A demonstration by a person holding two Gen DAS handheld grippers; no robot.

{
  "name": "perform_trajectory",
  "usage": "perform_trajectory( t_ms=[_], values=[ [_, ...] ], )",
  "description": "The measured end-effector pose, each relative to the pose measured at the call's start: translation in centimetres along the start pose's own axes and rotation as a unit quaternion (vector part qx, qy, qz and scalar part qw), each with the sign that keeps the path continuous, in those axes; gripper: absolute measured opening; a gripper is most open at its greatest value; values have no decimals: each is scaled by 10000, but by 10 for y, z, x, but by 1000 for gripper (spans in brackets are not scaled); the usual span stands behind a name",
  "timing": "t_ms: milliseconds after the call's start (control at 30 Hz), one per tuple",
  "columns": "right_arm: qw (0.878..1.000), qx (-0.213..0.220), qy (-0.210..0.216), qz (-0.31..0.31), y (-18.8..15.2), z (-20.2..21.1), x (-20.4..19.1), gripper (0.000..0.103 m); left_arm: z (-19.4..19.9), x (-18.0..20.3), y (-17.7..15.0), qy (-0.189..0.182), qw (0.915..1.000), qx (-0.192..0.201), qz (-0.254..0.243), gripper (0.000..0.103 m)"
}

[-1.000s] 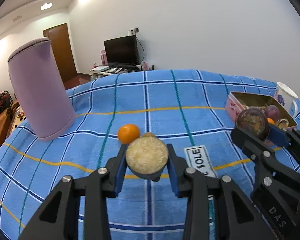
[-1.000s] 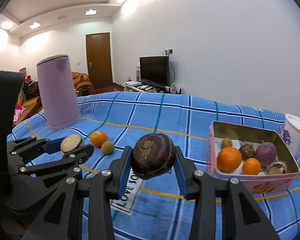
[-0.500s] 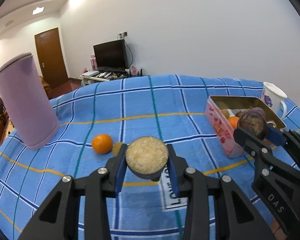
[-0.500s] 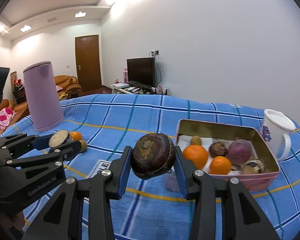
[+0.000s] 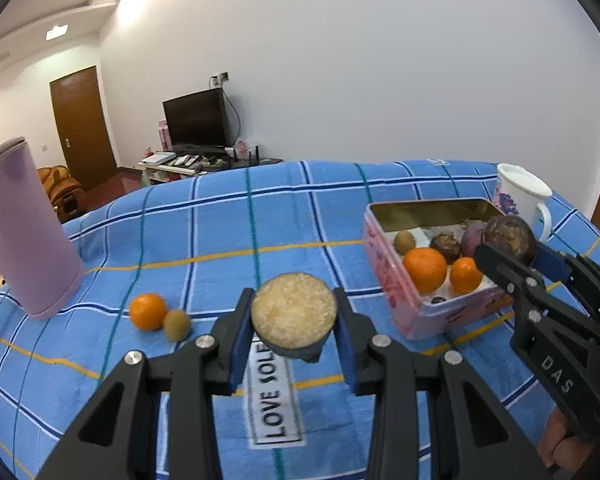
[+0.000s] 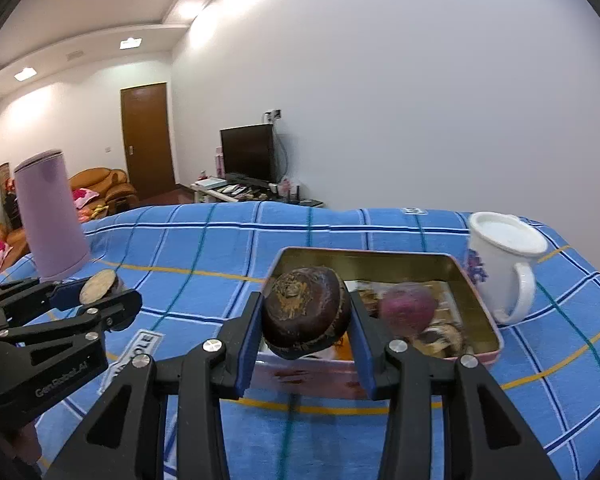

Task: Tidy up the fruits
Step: 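Carry the cylinder piece with the left tool while the right tool carries the dark fruit over the tin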

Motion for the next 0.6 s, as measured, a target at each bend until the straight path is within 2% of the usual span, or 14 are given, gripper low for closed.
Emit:
perform_trajectory(
  t_ms=[600],
  values=[
    [9954, 282, -878, -260, 13, 22, 78, 43, -10, 53, 20, -333, 9993, 70, -155, 39]
  ],
)
Point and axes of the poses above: each gripper's, at about its wrist camera, not at the fingertips, and z roughly against the way its jaws point, x to its right, y to its top, the point moved 6 cm from there along -z, roughly the way its jaws point, and after that the axes turned 13 degrees about y, right-handed, at the moved point
